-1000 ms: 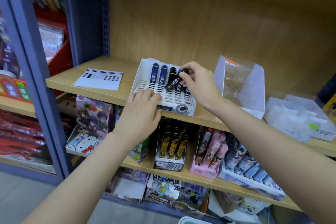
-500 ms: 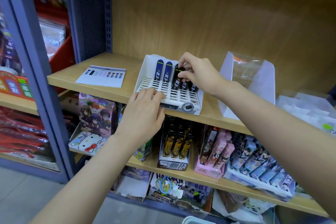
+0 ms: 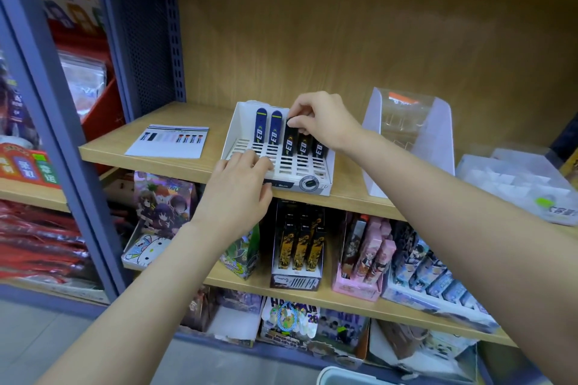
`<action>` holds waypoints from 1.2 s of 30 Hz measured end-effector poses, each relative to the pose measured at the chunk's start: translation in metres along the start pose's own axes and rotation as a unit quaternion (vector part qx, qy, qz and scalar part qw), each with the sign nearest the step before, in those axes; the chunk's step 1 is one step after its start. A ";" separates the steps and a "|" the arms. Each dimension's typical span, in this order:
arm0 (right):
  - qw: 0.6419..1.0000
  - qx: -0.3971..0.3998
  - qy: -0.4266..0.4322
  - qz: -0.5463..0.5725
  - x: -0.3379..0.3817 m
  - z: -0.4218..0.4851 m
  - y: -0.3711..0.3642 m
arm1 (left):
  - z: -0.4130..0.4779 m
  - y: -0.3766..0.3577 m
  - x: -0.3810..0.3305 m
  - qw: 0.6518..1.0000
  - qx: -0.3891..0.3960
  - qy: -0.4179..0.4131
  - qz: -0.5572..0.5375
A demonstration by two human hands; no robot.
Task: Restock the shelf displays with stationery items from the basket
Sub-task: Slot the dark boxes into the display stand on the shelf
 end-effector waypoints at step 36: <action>0.880 0.372 -0.292 -0.035 -0.228 -0.455 -0.158 | -0.274 -0.274 -0.142 0.872 0.407 0.123 -0.242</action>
Point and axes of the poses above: each hand's wrist, its own z-axis towards the middle knuckle, its own y-axis out of the back of the hand, x = y × z, the point moved 3 cm from there along z, towards the middle knuckle, and after that the axes turned 6 degrees about z, right-handed, at the moved point
